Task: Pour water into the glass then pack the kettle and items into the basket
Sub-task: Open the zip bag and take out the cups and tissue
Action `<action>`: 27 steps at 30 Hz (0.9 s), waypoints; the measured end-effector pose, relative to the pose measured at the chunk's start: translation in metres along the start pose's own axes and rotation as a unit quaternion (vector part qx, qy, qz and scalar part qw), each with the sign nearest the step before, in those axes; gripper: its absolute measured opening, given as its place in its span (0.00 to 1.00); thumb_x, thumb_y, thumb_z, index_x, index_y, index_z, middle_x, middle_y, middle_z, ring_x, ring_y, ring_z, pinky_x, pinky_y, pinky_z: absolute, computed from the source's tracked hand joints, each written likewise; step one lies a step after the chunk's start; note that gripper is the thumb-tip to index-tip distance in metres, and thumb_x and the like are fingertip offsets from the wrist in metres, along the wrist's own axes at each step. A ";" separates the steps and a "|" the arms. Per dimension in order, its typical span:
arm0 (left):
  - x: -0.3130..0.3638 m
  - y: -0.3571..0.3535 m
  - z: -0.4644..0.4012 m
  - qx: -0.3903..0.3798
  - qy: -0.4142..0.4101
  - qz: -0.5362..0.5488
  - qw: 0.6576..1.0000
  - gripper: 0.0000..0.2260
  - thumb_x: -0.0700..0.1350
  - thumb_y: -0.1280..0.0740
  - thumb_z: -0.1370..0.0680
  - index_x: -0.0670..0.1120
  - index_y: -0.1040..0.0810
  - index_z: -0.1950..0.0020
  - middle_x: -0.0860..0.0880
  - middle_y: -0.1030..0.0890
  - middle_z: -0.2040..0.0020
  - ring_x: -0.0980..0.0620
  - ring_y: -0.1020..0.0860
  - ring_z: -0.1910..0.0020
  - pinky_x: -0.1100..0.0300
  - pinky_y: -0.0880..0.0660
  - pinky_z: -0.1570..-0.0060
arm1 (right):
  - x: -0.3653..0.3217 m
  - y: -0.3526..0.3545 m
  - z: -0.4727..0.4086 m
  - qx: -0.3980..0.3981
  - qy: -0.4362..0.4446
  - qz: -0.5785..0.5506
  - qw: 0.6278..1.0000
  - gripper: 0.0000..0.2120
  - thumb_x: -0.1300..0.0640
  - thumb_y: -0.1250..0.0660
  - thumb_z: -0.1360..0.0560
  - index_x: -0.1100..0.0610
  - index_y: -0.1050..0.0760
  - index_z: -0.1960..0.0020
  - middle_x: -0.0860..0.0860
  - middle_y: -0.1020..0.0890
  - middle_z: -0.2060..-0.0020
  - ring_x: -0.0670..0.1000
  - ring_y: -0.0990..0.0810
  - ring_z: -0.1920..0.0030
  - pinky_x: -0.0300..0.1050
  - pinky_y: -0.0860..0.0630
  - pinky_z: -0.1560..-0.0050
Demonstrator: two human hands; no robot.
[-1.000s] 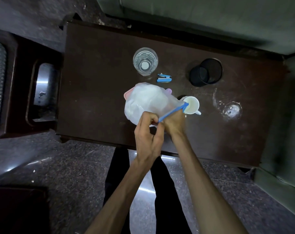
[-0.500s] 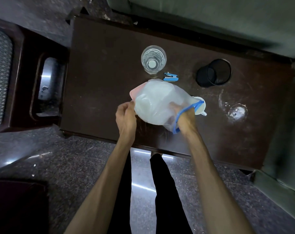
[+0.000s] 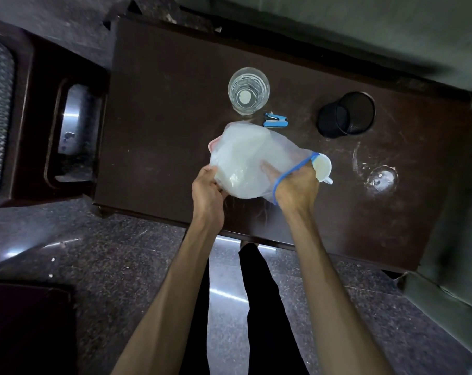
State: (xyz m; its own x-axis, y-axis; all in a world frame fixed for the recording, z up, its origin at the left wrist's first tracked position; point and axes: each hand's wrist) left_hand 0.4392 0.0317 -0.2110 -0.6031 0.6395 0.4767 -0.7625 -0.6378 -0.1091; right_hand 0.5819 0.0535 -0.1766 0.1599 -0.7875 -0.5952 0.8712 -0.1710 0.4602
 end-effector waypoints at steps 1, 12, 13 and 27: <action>0.000 0.001 0.000 0.000 -0.004 0.003 1.000 0.08 0.39 0.42 0.15 0.42 0.24 0.46 0.46 0.18 0.54 0.51 0.20 0.57 0.55 0.22 0.55 | -0.001 -0.004 -0.002 -0.017 -0.034 -0.079 0.996 0.22 0.61 0.20 0.26 0.57 0.23 0.35 0.44 0.15 0.48 0.37 0.14 0.50 0.35 0.16 0.49; 0.006 0.017 -0.013 0.086 -0.026 -0.038 0.995 0.09 0.42 0.38 0.17 0.45 0.18 0.47 0.43 0.15 0.48 0.47 0.17 0.50 0.53 0.19 0.53 | 0.001 -0.008 -0.010 0.008 -0.103 -0.029 0.994 0.08 0.68 0.39 0.20 0.71 0.23 0.52 0.61 0.21 0.60 0.68 0.21 0.56 0.61 0.20 0.44; 0.006 0.018 -0.014 0.100 -0.027 -0.038 0.994 0.08 0.41 0.37 0.17 0.46 0.17 0.48 0.42 0.15 0.46 0.47 0.17 0.49 0.54 0.18 0.53 | 0.001 -0.010 -0.008 0.015 -0.086 -0.027 0.996 0.08 0.68 0.40 0.21 0.68 0.23 0.55 0.61 0.20 0.62 0.68 0.21 0.55 0.58 0.19 0.47; 0.010 0.022 -0.023 0.180 -0.003 -0.006 0.984 0.09 0.39 0.36 0.17 0.48 0.18 0.52 0.48 0.14 0.50 0.48 0.15 0.49 0.57 0.17 0.58 | 0.014 -0.023 -0.001 0.004 -0.058 -0.097 0.994 0.16 0.70 0.34 0.24 0.49 0.21 0.58 0.38 0.17 0.65 0.34 0.18 0.64 0.26 0.25 0.67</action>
State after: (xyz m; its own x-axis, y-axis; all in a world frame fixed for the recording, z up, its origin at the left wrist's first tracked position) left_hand 0.4110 0.0341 -0.2281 -0.5931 0.6456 0.4812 -0.6364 -0.7419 0.2111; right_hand 0.5644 0.0465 -0.1962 -0.0656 -0.8017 -0.5941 0.8769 -0.3305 0.3491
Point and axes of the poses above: each hand's wrist, its own z-axis away from the middle knuckle, its own y-axis out of the back of the hand, x = y × z
